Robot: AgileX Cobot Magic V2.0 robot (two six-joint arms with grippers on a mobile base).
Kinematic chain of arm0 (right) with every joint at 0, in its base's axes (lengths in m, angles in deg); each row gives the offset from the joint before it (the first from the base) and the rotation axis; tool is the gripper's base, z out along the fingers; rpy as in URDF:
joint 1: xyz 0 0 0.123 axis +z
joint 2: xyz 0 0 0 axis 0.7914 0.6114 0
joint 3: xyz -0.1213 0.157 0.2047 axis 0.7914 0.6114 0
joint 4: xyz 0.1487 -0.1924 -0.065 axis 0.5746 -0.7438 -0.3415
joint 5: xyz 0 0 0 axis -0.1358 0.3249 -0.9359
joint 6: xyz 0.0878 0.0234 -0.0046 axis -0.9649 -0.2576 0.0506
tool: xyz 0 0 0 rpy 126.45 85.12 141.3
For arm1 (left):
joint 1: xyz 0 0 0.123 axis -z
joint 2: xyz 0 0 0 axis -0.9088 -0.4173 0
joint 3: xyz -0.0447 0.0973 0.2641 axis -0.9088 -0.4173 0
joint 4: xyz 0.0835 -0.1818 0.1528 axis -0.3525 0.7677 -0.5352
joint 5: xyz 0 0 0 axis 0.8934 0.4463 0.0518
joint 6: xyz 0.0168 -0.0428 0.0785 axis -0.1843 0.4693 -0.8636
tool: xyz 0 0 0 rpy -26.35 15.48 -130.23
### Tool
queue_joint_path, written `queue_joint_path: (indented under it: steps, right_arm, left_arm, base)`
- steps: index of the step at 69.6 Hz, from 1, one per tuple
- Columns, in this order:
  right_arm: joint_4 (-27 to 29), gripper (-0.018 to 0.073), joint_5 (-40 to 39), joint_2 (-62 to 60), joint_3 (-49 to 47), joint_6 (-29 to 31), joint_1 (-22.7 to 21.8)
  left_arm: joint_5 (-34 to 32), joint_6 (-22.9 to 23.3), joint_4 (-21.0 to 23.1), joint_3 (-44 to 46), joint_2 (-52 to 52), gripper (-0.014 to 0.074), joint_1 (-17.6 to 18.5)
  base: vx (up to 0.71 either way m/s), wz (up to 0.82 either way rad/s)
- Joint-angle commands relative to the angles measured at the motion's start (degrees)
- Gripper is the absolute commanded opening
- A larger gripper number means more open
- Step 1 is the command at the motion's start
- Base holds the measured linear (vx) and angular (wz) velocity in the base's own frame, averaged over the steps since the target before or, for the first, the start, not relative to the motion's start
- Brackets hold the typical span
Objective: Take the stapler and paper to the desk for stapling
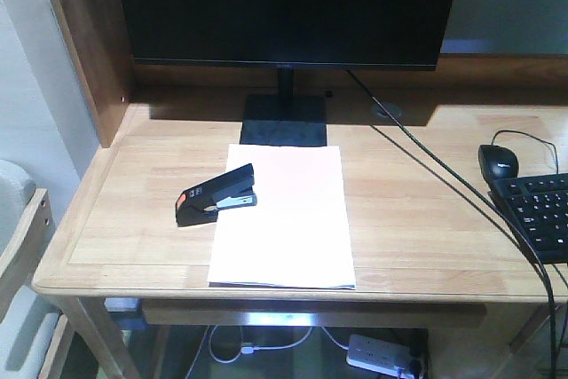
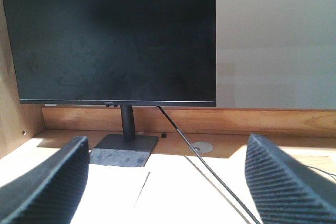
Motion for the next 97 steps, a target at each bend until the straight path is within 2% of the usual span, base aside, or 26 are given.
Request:
queue_joint_path:
  steps: [1, 11, 23, 30, 36, 87, 97]
  right_arm:
    - [-3.89, 0.0578, 0.78, 0.35, -1.61, 0.39, -0.26]
    - [-3.89, 0.0578, 0.78, 0.35, -1.61, 0.39, -0.26]
    - [-3.89, 0.0578, 0.78, 0.35, -1.61, 0.39, -0.26]
    - [-3.89, 0.0578, 0.78, 0.35, -1.61, 0.39, -0.26]
    - [-3.89, 0.0578, 0.78, 0.35, -1.61, 0.39, -0.26]
    - [-4.04, 0.0576, 2.4, 0.35, -1.61, -0.63, -0.26]
    - [-3.87, 0.0524, 4.25, 0.35, -1.61, -1.74, -0.26]
  left_arm:
    - [-7.8, 0.53, 0.3, -6.42, 6.68, -0.0006, 0.13]
    - [-13.39, 0.4, 0.23, -17.0, 15.81, -0.0006, 0.13]
    - [-19.97, -2.28, 0.47, -28.28, 25.13, -0.0006, 0.13]
    - [-26.87, -2.28, 0.47, -33.59, 29.25, -0.0006, 0.13]
    - [-29.81, -2.28, 0.47, -36.22, 31.33, -0.0006, 0.13]
    - [-29.94, -2.28, 0.47, -36.63, 31.77, -0.0006, 0.13]
    - [-29.94, -2.28, 0.47, -36.63, 31.77, -0.0006, 0.13]
  base:
    - [0.0, 0.0]
    - [0.0, 0.0]
    - [0.0, 0.0]
    - [0.0, 0.0]
    - [0.0, 0.0]
    - [0.0, 0.0]
    - [0.0, 0.0]
